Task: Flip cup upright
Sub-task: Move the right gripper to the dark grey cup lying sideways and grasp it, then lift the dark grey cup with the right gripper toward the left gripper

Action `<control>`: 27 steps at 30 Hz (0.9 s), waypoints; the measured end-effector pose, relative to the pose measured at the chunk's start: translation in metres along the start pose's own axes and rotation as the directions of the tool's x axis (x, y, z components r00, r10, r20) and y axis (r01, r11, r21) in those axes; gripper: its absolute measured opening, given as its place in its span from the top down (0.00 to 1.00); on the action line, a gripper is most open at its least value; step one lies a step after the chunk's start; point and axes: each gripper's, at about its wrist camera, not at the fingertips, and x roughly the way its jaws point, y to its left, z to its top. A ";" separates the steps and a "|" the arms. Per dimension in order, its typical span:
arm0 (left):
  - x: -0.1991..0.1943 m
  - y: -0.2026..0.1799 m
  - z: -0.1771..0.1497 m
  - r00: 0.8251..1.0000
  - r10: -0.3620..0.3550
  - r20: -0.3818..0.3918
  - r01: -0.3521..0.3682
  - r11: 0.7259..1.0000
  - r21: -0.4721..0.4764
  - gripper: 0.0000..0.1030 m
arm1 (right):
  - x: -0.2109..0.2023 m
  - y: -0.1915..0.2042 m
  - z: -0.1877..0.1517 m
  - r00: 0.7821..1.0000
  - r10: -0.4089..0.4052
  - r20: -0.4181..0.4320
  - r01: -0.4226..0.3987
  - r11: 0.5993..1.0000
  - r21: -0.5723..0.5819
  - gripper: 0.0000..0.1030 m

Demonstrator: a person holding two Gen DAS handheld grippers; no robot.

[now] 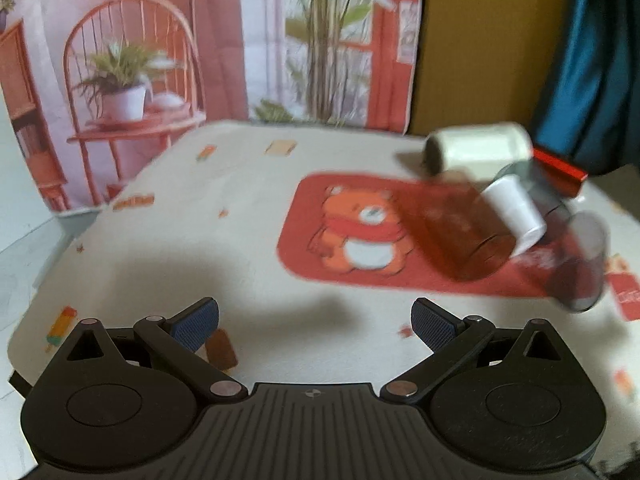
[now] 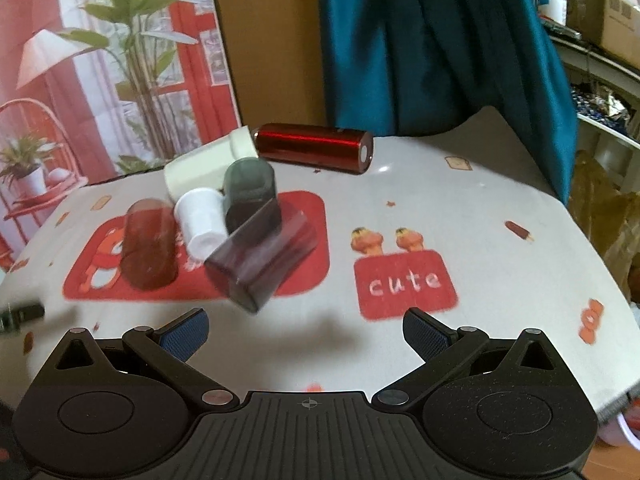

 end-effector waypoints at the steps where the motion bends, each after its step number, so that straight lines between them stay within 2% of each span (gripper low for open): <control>1: 0.009 0.003 -0.003 1.000 0.007 -0.020 -0.007 1.000 -0.007 0.00 | 0.009 0.001 0.005 1.000 0.002 -0.004 -0.002 1.000 0.009 0.00; 7: 0.041 0.029 -0.016 0.993 0.011 -0.116 -0.019 0.997 -0.073 0.00 | 0.059 0.022 0.031 0.999 0.020 -0.029 -0.017 0.997 0.079 0.01; 14: 0.041 0.026 -0.023 0.997 0.045 -0.069 -0.046 0.999 -0.022 0.00 | 0.107 0.041 0.042 0.997 -0.012 -0.075 0.024 0.988 0.155 0.03; 16: 0.040 0.025 -0.025 0.997 0.049 -0.054 -0.050 0.998 -0.026 0.00 | 0.116 0.042 0.041 0.996 -0.031 -0.089 0.044 0.986 0.158 0.15; 18: 0.039 0.024 -0.027 0.998 0.054 -0.043 -0.055 0.998 -0.030 0.00 | 0.121 0.043 0.038 0.994 -0.046 -0.098 0.061 0.987 0.151 0.17; 25: 0.038 0.021 -0.028 0.997 0.076 -0.023 -0.077 0.996 -0.048 0.00 | 0.106 0.039 0.028 0.998 0.003 -0.070 0.006 0.990 0.138 0.36; 27: 0.038 0.021 -0.027 0.997 0.078 -0.024 -0.079 0.996 -0.049 0.00 | 0.098 0.036 0.023 0.997 0.019 -0.070 -0.010 0.992 0.127 0.36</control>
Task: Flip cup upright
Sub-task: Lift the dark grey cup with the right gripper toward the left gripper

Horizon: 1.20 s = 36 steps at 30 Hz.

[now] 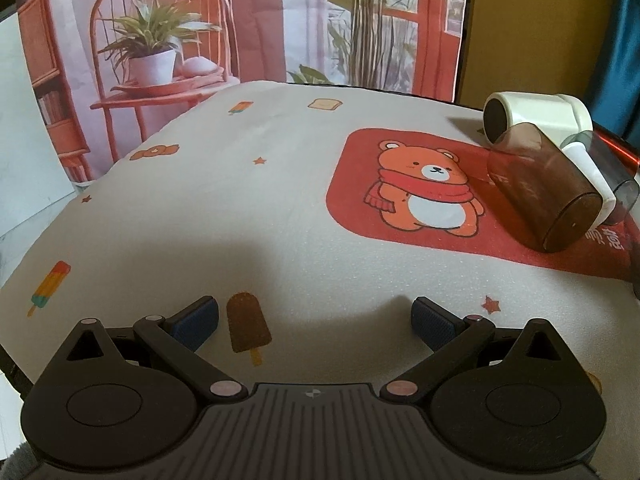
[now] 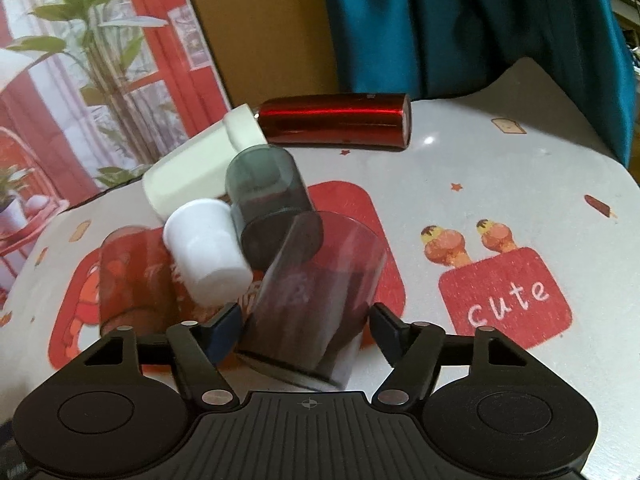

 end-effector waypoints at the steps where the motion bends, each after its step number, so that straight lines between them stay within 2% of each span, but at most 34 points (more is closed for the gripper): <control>1: 0.000 0.000 0.000 1.000 0.001 0.000 -0.001 1.000 0.000 0.00 | -0.003 -0.002 -0.003 1.000 0.004 0.001 -0.004 1.000 -0.002 0.36; 5: 0.000 0.000 -0.001 1.000 0.000 0.007 0.000 1.000 0.005 0.00 | -0.016 -0.010 -0.014 1.000 0.023 0.000 -0.023 1.000 -0.003 0.37; 15: 0.000 0.002 0.000 1.000 -0.008 -0.008 0.008 1.000 0.010 0.00 | -0.038 0.000 -0.034 0.999 0.034 -0.037 -0.037 0.994 -0.104 0.37; 22: 0.000 0.004 0.000 0.999 -0.022 -0.032 0.023 1.000 0.018 0.00 | -0.046 -0.003 -0.040 0.997 0.049 -0.054 -0.053 0.996 -0.066 0.37; 30: -0.003 0.005 -0.003 0.998 -0.042 -0.047 0.044 0.998 0.040 0.00 | -0.049 0.012 -0.047 0.996 0.053 -0.071 -0.060 0.993 -0.097 0.37; 34: -0.005 0.007 0.000 0.994 -0.072 -0.078 0.076 0.996 0.049 0.00 | -0.049 0.021 -0.048 0.994 0.058 -0.088 -0.068 0.991 -0.117 0.37; 36: -0.007 0.013 0.003 0.989 -0.110 -0.095 0.112 0.994 0.015 0.00 | -0.049 0.029 -0.049 0.993 0.063 -0.100 -0.076 0.988 -0.133 0.37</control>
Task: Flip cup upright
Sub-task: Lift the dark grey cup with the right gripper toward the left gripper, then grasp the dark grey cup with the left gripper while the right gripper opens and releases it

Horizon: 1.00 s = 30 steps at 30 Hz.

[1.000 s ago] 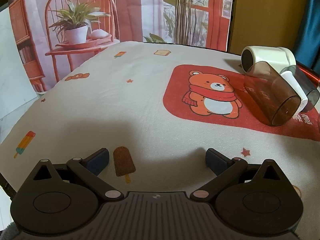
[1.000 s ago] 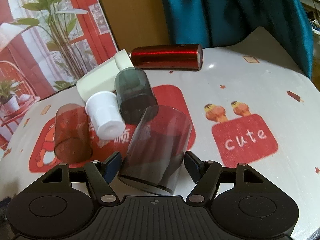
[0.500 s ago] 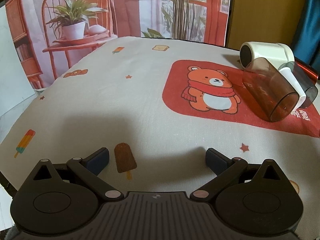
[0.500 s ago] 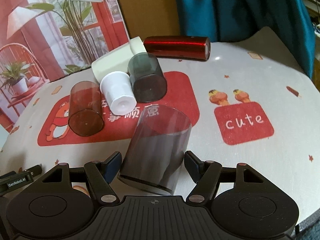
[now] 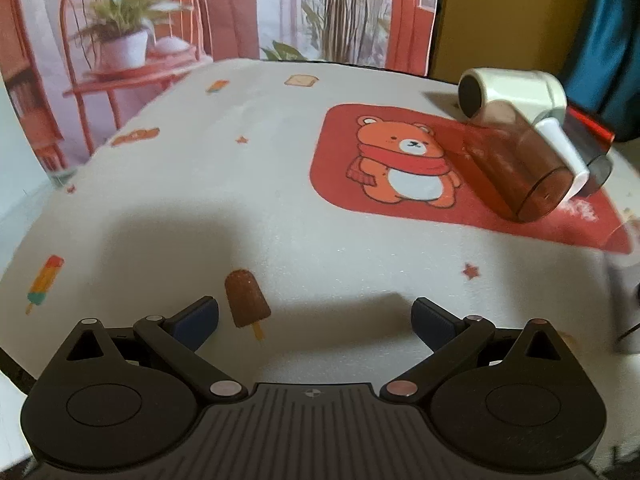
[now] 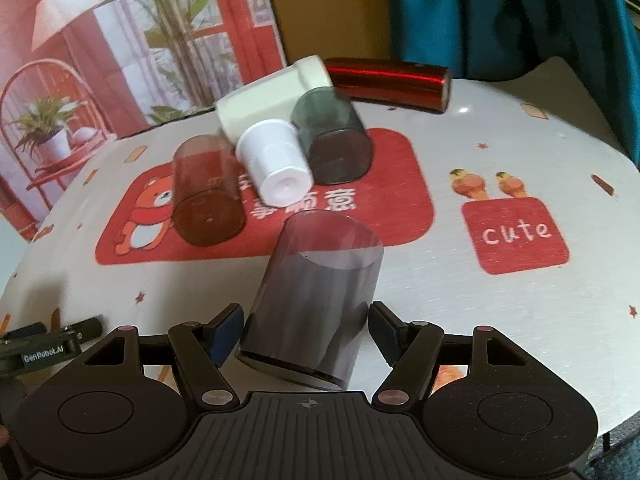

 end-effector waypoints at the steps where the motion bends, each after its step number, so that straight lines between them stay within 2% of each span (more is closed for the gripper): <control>1: -0.004 0.006 0.002 1.000 -0.029 -0.002 0.029 0.999 -0.042 0.00 | 0.001 0.004 0.000 1.000 0.003 -0.006 -0.003 1.000 -0.015 0.37; 4: -0.021 0.022 0.011 0.996 -0.080 0.028 0.084 0.988 -0.130 0.00 | 0.003 0.022 0.001 0.999 0.023 -0.025 -0.024 0.998 -0.060 0.37; 8: -0.044 0.038 0.021 0.993 -0.084 0.084 0.097 0.980 -0.174 0.00 | 0.011 0.052 0.005 0.997 0.055 -0.047 -0.062 0.988 -0.144 0.37; 11: -0.058 0.053 0.024 0.984 -0.120 0.129 0.146 0.967 -0.208 0.00 | 0.020 0.076 0.010 0.990 0.114 -0.079 -0.126 0.978 -0.166 0.37; 15: -0.067 0.065 0.028 0.986 -0.082 0.143 0.115 0.965 -0.235 0.00 | 0.031 0.118 0.012 0.982 0.163 -0.096 -0.182 0.953 -0.241 0.37; 19: -0.068 0.080 0.025 0.992 -0.057 0.114 0.089 0.952 -0.292 0.00 | 0.038 0.151 0.016 0.967 0.221 -0.127 -0.249 0.928 -0.277 0.37; 23: -0.071 0.090 0.023 0.994 -0.043 0.100 0.073 0.945 -0.318 0.00 | 0.036 0.164 0.013 0.957 0.252 -0.142 -0.284 0.912 -0.296 0.36; 27: -0.074 0.088 0.025 0.994 -0.040 0.098 0.069 0.945 -0.320 0.00 | 0.032 0.156 0.013 0.946 0.287 -0.150 -0.318 0.910 -0.265 0.35; 30: -0.077 0.080 0.027 0.994 -0.045 0.103 0.074 0.952 -0.299 0.00 | 0.024 0.146 0.012 0.940 0.313 -0.138 -0.339 0.904 -0.261 0.23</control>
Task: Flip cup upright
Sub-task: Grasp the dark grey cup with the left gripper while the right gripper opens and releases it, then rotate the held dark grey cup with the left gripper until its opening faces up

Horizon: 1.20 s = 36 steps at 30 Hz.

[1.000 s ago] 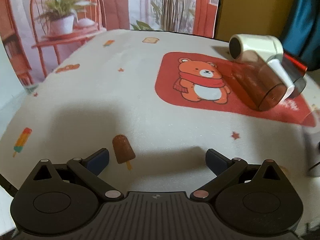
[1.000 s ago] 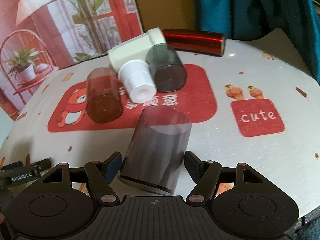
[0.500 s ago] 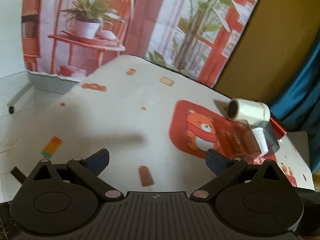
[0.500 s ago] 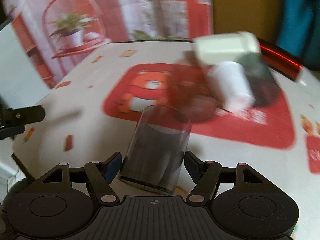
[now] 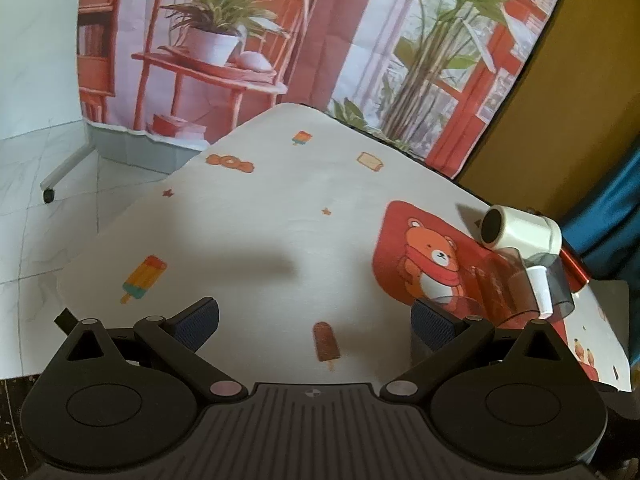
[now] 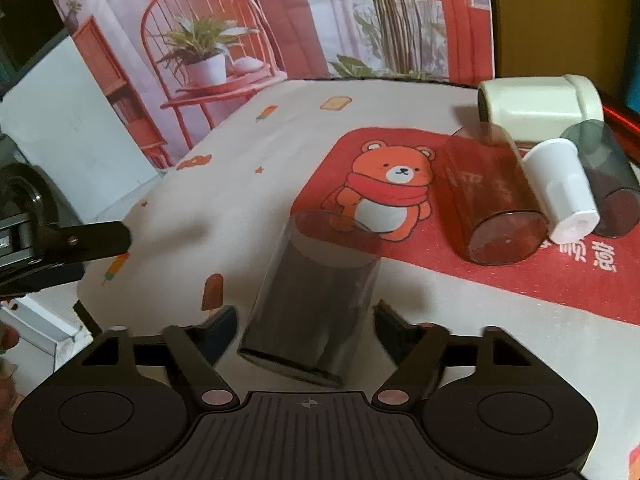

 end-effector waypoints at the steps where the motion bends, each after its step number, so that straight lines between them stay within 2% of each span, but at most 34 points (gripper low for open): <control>1: -0.001 -0.003 0.000 1.000 -0.002 0.000 0.002 1.000 0.006 0.00 | -0.005 -0.001 -0.002 1.000 0.002 0.010 -0.002 1.000 -0.007 0.22; 2: -0.001 -0.006 -0.001 1.000 -0.004 -0.001 0.004 1.000 0.012 0.00 | -0.008 -0.003 -0.003 1.000 -0.002 0.020 0.002 1.000 -0.011 0.20; 4: -0.003 -0.013 -0.003 1.000 0.004 -0.002 -0.004 1.000 0.030 0.00 | -0.020 -0.011 -0.006 0.999 -0.024 0.042 0.024 1.000 -0.001 0.02; 5: -0.003 -0.016 -0.004 1.000 0.009 -0.001 -0.009 0.999 0.039 0.00 | -0.028 -0.017 -0.009 0.997 -0.037 0.061 0.037 0.999 0.010 0.00; 9: -0.002 -0.035 -0.007 1.000 0.004 -0.004 -0.004 0.996 0.087 0.00 | -0.054 -0.044 -0.018 0.988 -0.106 0.114 0.100 0.993 0.058 0.00; 15: 0.007 -0.073 -0.016 0.999 -0.013 -0.032 0.018 0.988 0.151 0.00 | -0.091 -0.100 -0.038 0.956 -0.230 0.184 0.197 0.964 0.181 0.00; 19: 0.007 -0.099 -0.023 0.999 -0.028 -0.041 0.036 0.975 0.218 0.00 | -0.108 -0.138 -0.056 0.955 -0.239 0.176 0.188 0.946 0.263 0.00; 21: 0.009 -0.110 -0.026 0.999 -0.025 -0.045 0.035 0.969 0.246 0.00 | -0.119 -0.156 -0.068 0.946 -0.259 0.194 0.190 0.930 0.314 0.00; 26: 0.020 -0.125 -0.032 0.997 -0.015 -0.072 0.034 0.961 0.275 0.00 | -0.143 -0.188 -0.095 0.910 -0.316 0.269 0.200 0.901 0.384 0.00; 29: 0.027 -0.129 -0.033 0.996 -0.005 -0.093 0.031 0.959 0.281 0.00 | -0.155 -0.194 -0.105 0.857 -0.357 0.371 0.216 0.903 0.371 0.00; 30: 0.030 -0.130 -0.033 0.995 -0.001 -0.100 0.030 0.958 0.285 0.00 | -0.156 -0.195 -0.104 0.857 -0.360 0.368 0.225 0.905 0.361 0.00; 34: 0.038 -0.131 -0.034 0.992 0.018 -0.125 0.019 0.956 0.293 0.00 | -0.150 -0.205 -0.107 0.896 -0.288 0.338 0.142 0.907 0.396 0.00; 36: 0.042 -0.130 -0.034 0.990 0.029 -0.134 0.011 0.956 0.293 0.00 | -0.141 -0.204 -0.106 0.912 -0.271 0.308 0.136 0.908 0.397 0.00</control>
